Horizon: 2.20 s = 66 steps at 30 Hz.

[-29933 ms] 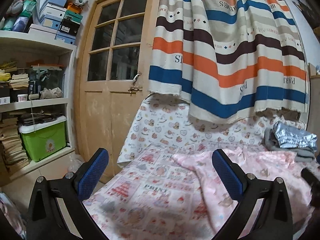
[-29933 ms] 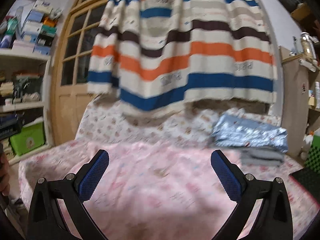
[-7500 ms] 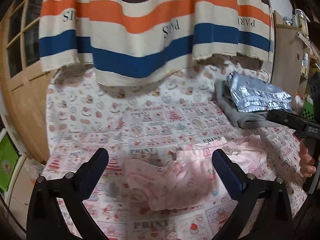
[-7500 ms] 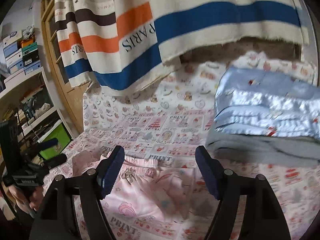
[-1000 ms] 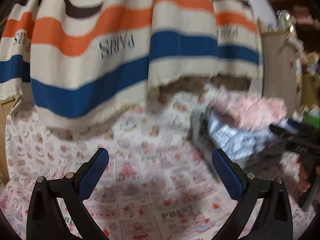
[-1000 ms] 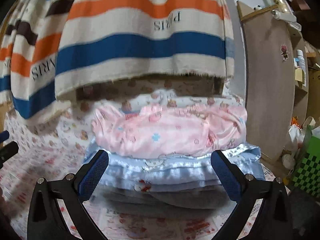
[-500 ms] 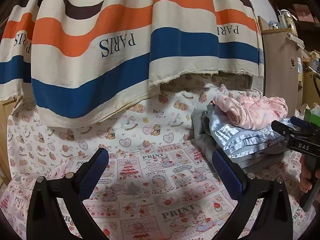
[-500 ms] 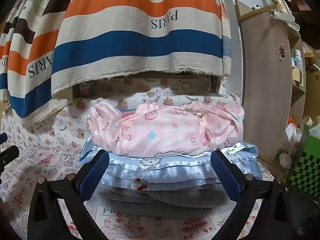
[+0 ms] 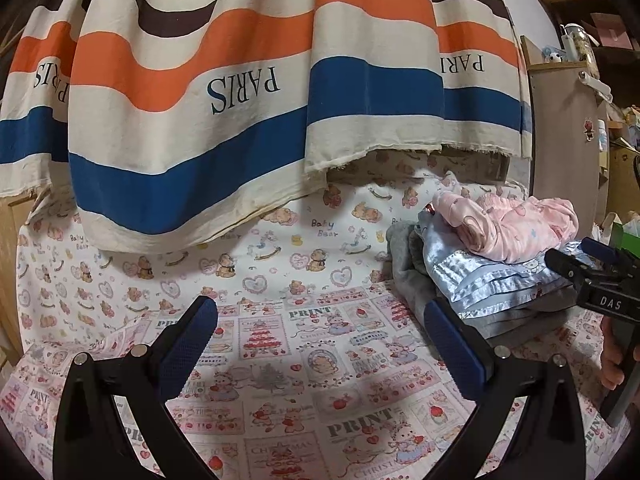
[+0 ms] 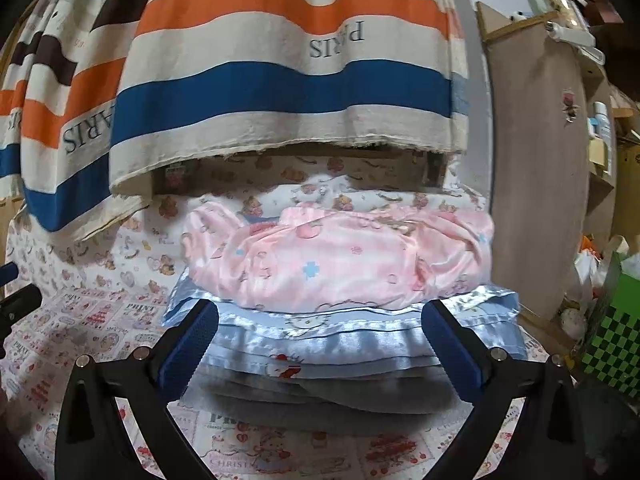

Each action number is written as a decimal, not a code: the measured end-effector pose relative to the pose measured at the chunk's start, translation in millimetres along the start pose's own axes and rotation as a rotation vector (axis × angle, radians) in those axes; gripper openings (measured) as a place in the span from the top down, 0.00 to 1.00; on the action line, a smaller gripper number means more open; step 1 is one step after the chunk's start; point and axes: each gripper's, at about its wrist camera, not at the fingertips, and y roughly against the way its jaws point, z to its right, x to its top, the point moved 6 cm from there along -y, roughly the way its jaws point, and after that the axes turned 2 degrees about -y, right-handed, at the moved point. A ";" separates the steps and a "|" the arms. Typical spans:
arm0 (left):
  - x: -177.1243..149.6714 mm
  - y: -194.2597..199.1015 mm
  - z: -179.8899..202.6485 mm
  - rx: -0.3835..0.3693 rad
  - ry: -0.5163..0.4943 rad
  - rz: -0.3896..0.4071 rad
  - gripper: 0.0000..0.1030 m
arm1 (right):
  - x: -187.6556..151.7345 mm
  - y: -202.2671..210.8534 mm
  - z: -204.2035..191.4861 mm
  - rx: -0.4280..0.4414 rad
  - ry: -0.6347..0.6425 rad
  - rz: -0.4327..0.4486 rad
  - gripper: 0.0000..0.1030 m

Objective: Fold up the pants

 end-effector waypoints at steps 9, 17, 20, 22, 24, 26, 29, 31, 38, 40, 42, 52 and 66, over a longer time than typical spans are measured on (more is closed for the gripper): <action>0.5 1.0 -3.2 0.019 0.008 -0.002 0.01 | 0.1 1.0 1.9 0.004 -0.008 0.002 0.01; 0.0 0.0 -7.1 0.036 0.019 -0.003 0.01 | 0.1 3.1 -1.9 0.047 -0.003 0.007 0.01; 0.0 0.1 -8.0 0.039 0.023 -0.003 0.01 | 0.1 2.5 -2.3 0.046 -0.004 0.005 0.01; -0.3 -0.3 -9.4 0.039 0.027 -0.004 0.01 | 0.0 2.5 -2.7 0.048 -0.003 0.006 0.01; -0.6 -0.4 -10.1 0.040 0.029 -0.006 0.01 | 0.0 2.6 -2.7 0.047 -0.003 0.006 0.01; -0.5 -0.5 -10.2 0.040 0.028 -0.006 0.01 | -0.2 2.7 -3.1 0.050 -0.001 0.006 0.01; -0.6 -0.5 -10.3 0.041 0.028 -0.007 0.01 | 0.2 2.3 -3.1 0.053 0.000 0.005 0.01; -0.6 -0.6 -10.4 0.040 0.028 -0.007 0.00 | -0.1 2.3 -3.4 0.053 0.000 0.005 0.01; -0.5 -0.8 -10.3 0.039 0.027 -0.009 0.01 | -0.2 2.3 -3.8 0.053 0.001 0.005 0.01; -1.2 -0.9 -9.1 0.033 0.022 -0.014 0.00 | -0.1 1.7 -3.7 0.054 0.001 0.004 0.01; -1.4 -0.2 -7.9 0.032 0.014 -0.011 0.01 | -0.2 1.6 -4.0 0.054 0.002 0.002 0.01; -1.1 -0.4 -7.0 0.032 0.011 -0.013 0.01 | -0.1 0.7 -4.6 0.056 0.004 0.001 0.01; -1.5 -0.8 -6.6 0.026 0.014 -0.019 0.00 | -0.2 1.2 -4.6 0.056 0.003 0.001 0.01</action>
